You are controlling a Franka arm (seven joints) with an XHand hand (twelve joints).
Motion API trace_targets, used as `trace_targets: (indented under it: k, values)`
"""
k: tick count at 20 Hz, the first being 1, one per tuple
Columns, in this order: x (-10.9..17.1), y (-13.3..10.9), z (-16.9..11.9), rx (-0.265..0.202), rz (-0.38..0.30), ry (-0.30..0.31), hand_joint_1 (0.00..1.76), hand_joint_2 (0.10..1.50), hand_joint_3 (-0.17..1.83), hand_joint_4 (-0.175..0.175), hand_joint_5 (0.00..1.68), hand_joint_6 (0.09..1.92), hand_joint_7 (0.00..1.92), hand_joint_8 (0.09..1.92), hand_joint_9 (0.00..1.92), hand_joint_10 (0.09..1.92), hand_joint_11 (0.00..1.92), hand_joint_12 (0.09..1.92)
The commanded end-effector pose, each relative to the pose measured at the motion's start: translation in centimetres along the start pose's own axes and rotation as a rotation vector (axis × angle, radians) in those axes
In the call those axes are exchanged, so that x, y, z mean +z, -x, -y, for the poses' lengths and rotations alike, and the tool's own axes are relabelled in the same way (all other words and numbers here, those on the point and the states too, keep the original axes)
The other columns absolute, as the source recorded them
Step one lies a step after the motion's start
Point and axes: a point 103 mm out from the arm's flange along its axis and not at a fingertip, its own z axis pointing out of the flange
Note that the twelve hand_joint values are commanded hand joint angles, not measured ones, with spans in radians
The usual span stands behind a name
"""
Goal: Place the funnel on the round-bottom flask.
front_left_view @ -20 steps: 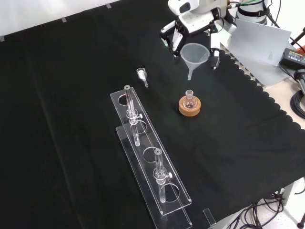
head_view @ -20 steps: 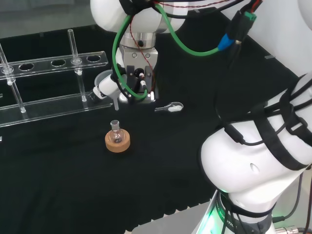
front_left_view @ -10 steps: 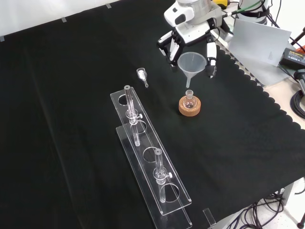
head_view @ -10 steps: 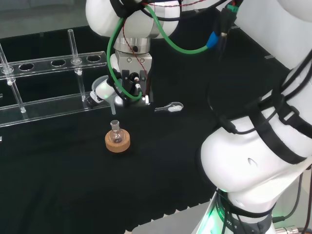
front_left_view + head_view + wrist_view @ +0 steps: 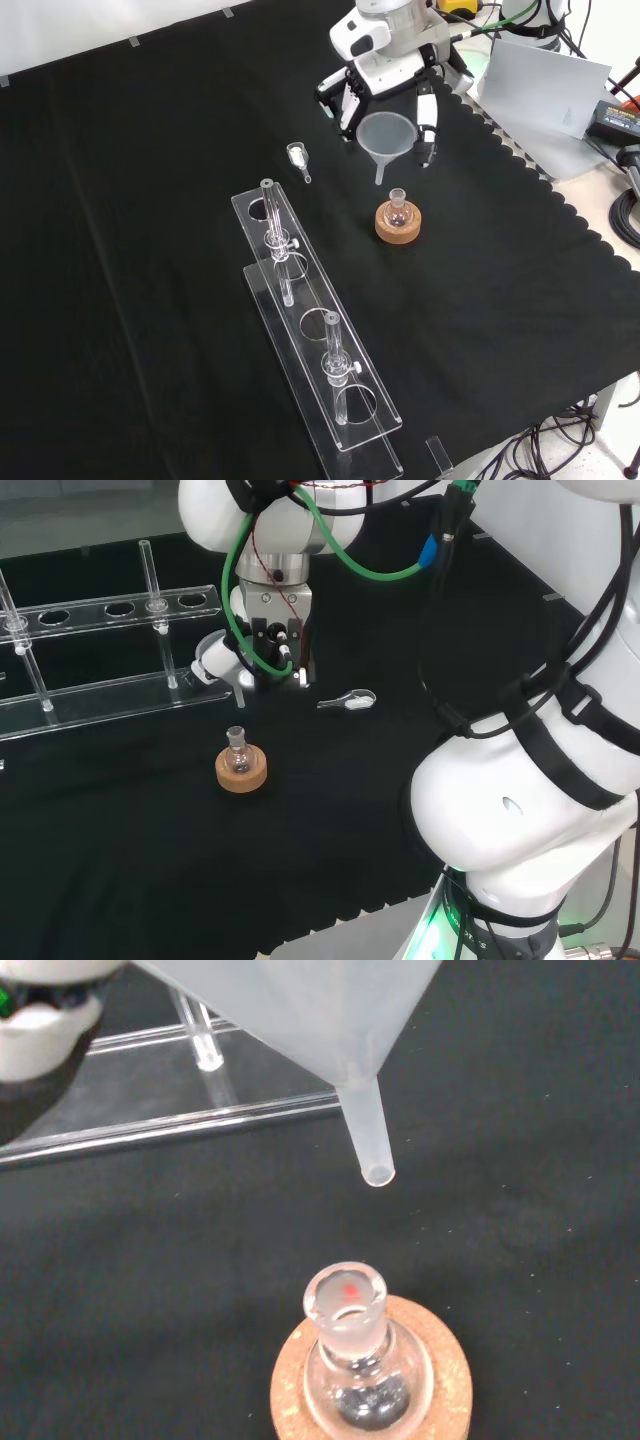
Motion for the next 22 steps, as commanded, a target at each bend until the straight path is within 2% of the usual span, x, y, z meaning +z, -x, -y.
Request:
trace_targets:
  k: [1,8,17,22]
  values:
    - [0.1,0.3,0.3,0.016,-0.002,0.001,0.94,0.49,0.69,0.021,0.96,0.63,1.23,0.56,1.07,0.35,0.11,1.56]
    - [1.1,0.0,1.4,-0.014,0.004,-0.028,0.94,0.49,0.69,0.020,0.97,0.63,1.23,0.56,1.07,0.35,0.11,1.56]
    - [1.4,0.0,0.8,-0.002,-0.002,-0.044,0.94,0.49,0.69,0.020,0.97,0.63,1.23,0.56,1.07,0.35,0.11,1.56]
    - [1.7,-0.4,0.7,-0.012,-0.005,-0.040,0.94,0.49,0.69,0.019,0.97,0.63,1.23,0.56,1.07,0.35,0.11,1.56]
